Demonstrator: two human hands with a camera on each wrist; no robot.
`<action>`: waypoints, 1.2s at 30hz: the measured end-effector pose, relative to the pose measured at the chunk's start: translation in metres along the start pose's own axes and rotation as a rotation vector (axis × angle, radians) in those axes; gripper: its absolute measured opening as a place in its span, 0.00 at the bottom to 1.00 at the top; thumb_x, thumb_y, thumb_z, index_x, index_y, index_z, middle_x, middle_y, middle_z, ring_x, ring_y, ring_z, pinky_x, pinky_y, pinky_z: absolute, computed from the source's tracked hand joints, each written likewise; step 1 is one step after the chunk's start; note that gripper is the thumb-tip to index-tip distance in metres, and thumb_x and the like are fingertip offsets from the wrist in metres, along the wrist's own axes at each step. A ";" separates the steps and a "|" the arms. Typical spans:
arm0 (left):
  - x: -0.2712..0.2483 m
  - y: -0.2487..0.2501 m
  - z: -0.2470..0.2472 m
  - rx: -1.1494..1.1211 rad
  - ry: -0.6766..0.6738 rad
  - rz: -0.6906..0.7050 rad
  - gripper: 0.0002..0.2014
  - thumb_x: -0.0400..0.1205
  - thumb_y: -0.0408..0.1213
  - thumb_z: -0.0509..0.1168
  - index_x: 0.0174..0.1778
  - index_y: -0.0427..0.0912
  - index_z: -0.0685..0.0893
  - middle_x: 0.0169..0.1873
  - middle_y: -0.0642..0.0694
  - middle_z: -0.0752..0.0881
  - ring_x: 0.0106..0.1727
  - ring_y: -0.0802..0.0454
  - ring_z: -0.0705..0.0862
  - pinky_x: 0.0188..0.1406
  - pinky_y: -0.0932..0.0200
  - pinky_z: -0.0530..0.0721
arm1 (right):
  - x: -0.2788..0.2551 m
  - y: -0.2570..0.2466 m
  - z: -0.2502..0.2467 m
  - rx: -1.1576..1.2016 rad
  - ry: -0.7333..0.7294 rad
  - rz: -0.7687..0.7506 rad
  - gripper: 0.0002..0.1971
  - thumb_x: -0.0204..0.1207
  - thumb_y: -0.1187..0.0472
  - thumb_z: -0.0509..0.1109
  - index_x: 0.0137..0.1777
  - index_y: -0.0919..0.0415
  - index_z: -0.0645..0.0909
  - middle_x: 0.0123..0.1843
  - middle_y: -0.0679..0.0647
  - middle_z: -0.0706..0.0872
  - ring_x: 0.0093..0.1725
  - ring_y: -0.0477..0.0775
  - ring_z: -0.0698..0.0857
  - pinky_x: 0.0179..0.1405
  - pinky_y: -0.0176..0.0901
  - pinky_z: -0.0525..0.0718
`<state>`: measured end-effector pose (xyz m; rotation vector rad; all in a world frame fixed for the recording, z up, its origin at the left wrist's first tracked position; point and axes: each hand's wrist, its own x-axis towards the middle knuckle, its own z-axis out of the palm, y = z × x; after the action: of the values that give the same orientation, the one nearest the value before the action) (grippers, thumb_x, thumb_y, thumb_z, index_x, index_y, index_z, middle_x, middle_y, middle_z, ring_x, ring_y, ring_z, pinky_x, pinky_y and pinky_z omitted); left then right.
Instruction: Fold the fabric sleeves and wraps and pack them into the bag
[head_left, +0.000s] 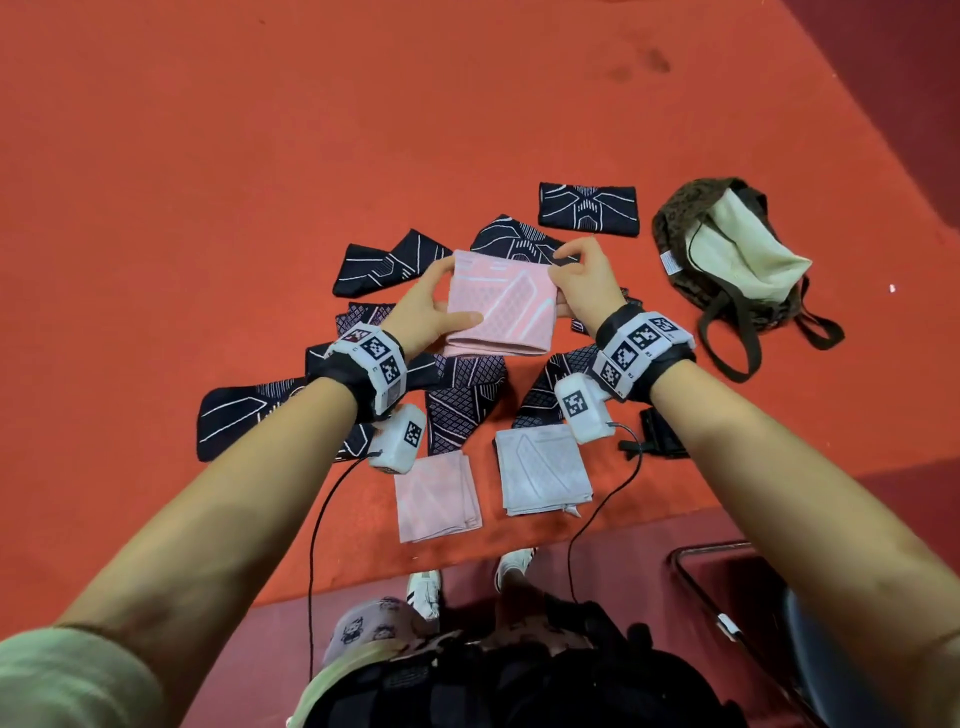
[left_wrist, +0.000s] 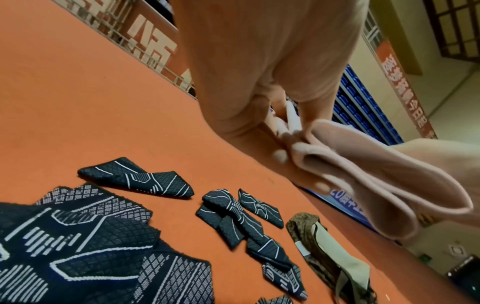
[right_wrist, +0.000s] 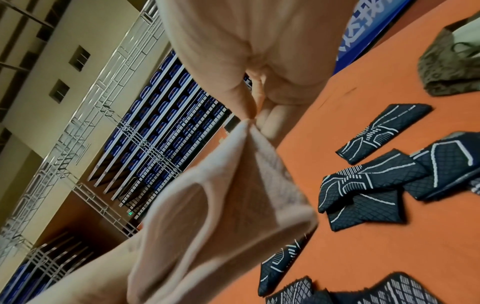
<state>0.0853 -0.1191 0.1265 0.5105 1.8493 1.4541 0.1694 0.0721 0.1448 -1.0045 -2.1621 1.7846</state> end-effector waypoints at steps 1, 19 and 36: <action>-0.001 -0.002 0.000 0.032 -0.009 0.000 0.34 0.74 0.26 0.72 0.73 0.50 0.66 0.46 0.45 0.84 0.30 0.57 0.83 0.25 0.67 0.80 | 0.000 0.002 0.001 0.027 -0.005 0.018 0.11 0.80 0.69 0.61 0.59 0.60 0.67 0.38 0.55 0.76 0.32 0.49 0.81 0.23 0.38 0.84; -0.019 -0.074 -0.023 -0.080 0.140 -0.049 0.41 0.71 0.13 0.63 0.76 0.55 0.68 0.58 0.45 0.82 0.44 0.56 0.82 0.38 0.66 0.82 | -0.025 0.046 0.050 -0.103 -0.374 0.093 0.38 0.75 0.81 0.58 0.80 0.47 0.61 0.53 0.58 0.83 0.42 0.44 0.84 0.24 0.40 0.86; -0.106 -0.211 -0.003 0.436 -0.168 -0.292 0.45 0.73 0.32 0.75 0.82 0.41 0.56 0.66 0.36 0.66 0.73 0.40 0.66 0.72 0.63 0.60 | -0.102 0.165 0.113 -0.535 -0.635 0.239 0.47 0.71 0.72 0.73 0.84 0.55 0.49 0.84 0.57 0.57 0.80 0.55 0.62 0.68 0.32 0.63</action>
<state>0.1790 -0.2545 -0.0426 0.5234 2.0090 0.7937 0.2525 -0.0693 -0.0091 -0.8942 -3.1525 1.8467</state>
